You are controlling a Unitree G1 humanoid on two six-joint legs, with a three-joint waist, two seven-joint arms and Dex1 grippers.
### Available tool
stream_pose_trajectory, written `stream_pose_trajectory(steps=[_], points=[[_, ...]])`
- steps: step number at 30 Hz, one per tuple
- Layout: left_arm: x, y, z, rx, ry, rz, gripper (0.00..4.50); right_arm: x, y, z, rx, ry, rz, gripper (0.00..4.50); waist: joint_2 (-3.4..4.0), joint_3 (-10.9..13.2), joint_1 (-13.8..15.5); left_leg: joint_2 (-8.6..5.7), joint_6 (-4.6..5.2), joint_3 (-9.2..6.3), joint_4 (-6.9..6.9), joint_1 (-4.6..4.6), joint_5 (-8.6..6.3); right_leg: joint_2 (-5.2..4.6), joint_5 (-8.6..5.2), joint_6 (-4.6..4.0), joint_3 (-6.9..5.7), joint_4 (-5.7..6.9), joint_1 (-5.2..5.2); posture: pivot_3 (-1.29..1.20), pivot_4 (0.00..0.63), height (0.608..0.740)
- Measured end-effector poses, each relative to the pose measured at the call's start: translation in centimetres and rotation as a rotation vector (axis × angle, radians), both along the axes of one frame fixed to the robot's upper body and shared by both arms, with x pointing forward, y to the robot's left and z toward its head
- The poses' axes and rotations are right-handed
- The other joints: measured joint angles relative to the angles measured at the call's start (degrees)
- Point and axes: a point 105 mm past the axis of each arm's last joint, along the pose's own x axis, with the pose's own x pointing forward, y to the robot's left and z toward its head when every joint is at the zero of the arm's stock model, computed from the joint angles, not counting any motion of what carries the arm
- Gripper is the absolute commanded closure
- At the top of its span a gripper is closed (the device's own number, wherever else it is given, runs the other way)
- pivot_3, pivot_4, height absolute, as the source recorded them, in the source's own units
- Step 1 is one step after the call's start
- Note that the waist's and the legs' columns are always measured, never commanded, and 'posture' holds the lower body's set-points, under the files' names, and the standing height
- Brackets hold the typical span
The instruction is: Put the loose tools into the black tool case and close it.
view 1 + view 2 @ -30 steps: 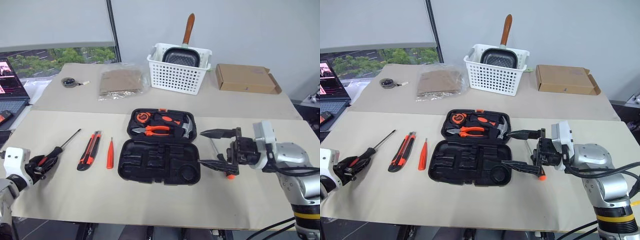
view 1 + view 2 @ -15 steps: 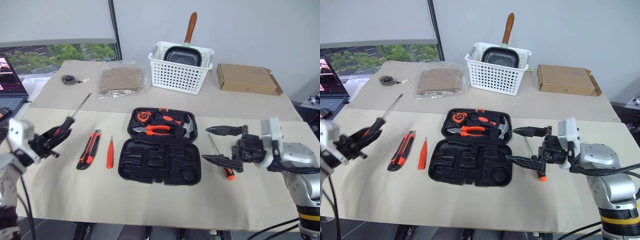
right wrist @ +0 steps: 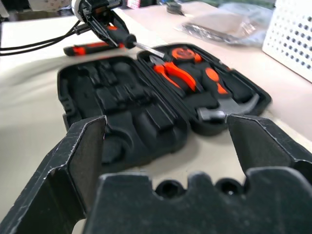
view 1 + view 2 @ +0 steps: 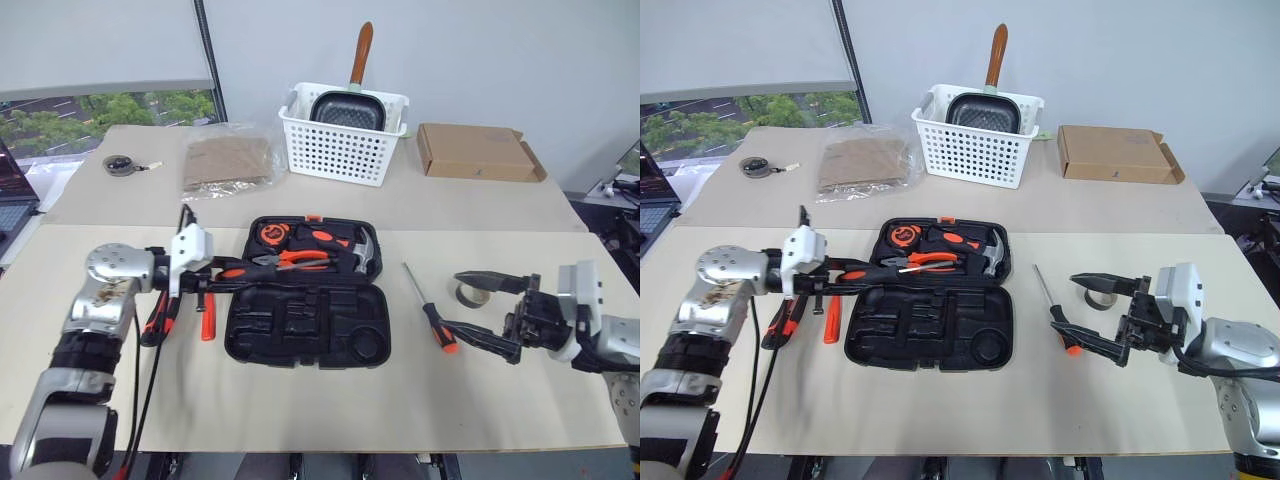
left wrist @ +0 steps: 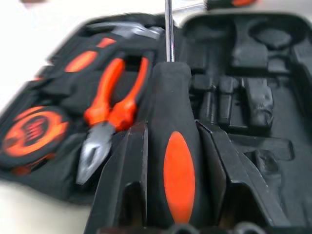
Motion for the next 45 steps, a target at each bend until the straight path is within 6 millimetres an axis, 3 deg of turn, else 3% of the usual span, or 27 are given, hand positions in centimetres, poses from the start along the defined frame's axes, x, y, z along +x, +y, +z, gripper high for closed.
stream_pose_trajectory(steps=[7,16,18,19,25,31,32,34,36,42,44,45], points=[[0.6,-2.0,-1.6,0.084,-0.019,-0.090,3.51,-1.4,-0.9,-0.6,-0.020,0.012,-0.057,0.00,0.00,0.0,-0.2,0.01,0.12,0.00,0.14,0.00,-0.07,-0.02,0.05,0.00,0.21,0.00,0.00,0.00,0.150,0.700],[1.2,-2.9,-2.0,0.146,-0.025,-0.125,3.51,-1.6,-1.3,-0.2,-0.029,-0.017,-0.070,0.00,-0.01,0.0,-0.1,0.02,0.16,0.00,0.18,0.00,-0.09,-0.01,0.07,0.02,0.26,0.00,0.00,0.00,0.150,0.700],[1.2,-3.0,-2.2,0.148,-0.009,-0.124,2.51,-1.6,-1.3,-0.2,-0.029,-0.019,-0.070,0.00,-0.01,0.0,-0.1,0.02,0.18,0.00,0.18,-0.01,-0.09,0.00,0.07,0.02,0.25,0.00,0.00,0.00,0.150,0.700],[1.2,-3.0,-2.2,0.148,-0.007,-0.122,2.40,-1.6,-1.3,-0.2,-0.029,-0.021,-0.070,0.00,-0.01,0.0,-0.1,0.02,0.18,0.00,0.18,-0.01,-0.09,-0.01,0.07,0.02,0.25,0.00,0.00,0.00,0.150,0.700],[1.4,-2.9,-2.1,0.132,0.003,-0.102,0.12,-1.2,-1.2,0.4,-0.024,-0.049,-0.070,0.00,-0.01,0.0,-0.1,0.01,0.20,0.00,0.23,-0.01,-0.09,-0.01,0.07,0.02,0.27,0.01,0.02,0.00,0.150,0.700],[1.7,-3.1,0.4,-0.005,-0.038,-0.079,0.05,-0.9,-1.1,0.6,-0.020,-0.056,-0.078,0.00,-0.01,0.0,-0.1,0.02,0.20,0.00,0.24,0.00,-0.09,-0.02,0.10,-0.02,0.29,0.01,0.02,0.00,0.150,0.700],[1.6,-3.4,1.2,-0.056,-0.047,-0.083,0.60,-0.9,-1.0,0.6,-0.019,-0.056,-0.079,0.00,-0.01,0.0,0.0,0.01,0.20,0.00,0.24,-0.02,-0.09,-0.02,0.16,-0.13,0.29,0.01,0.02,0.00,0.150,0.700],[1.4,-4.2,2.7,-0.132,-0.059,-0.103,1.05,-0.8,-0.5,0.7,-0.018,-0.060,-0.069,0.00,-0.01,0.0,0.0,0.01,0.21,0.00,0.26,-0.02,-0.09,-0.02,0.22,-0.22,0.30,0.00,0.04,0.00,0.150,0.700],[1.2,-4.7,3.1,-0.152,-0.062,-0.119,1.85,-0.7,-0.1,0.7,-0.017,-0.061,-0.061,0.00,-0.01,0.0,-0.1,-0.01,0.22,0.00,0.27,0.00,-0.09,-0.02,0.22,-0.22,0.30,0.00,0.07,0.00,0.150,0.700],[1.0,-6.3,1.4,-0.165,-0.011,-0.141,3.99,-0.4,0.0,1.1,-0.013,-0.067,-0.072,0.00,-0.01,0.0,0.0,-0.01,0.23,0.00,0.30,0.03,-0.08,0.00,0.22,-0.21,0.27,0.03,0.12,0.00,0.150,0.700],[1.1,-6.5,0.6,-0.144,0.008,-0.137,4.44,-0.3,0.0,1.2,-0.015,-0.067,-0.071,0.00,-0.01,0.0,0.0,-0.01,0.24,0.00,0.31,0.05,-0.08,0.01,0.22,-0.20,0.27,0.02,0.14,0.00,0.150,0.700],[1.1,-6.5,-0.1,-0.122,0.021,-0.136,4.44,-0.3,0.0,1.2,-0.017,-0.066,-0.071,0.00,-0.01,0.0,-0.1,-0.02,0.24,0.00,0.31,0.05,-0.08,0.00,0.21,-0.19,0.28,0.03,0.15,0.00,0.150,0.700]])
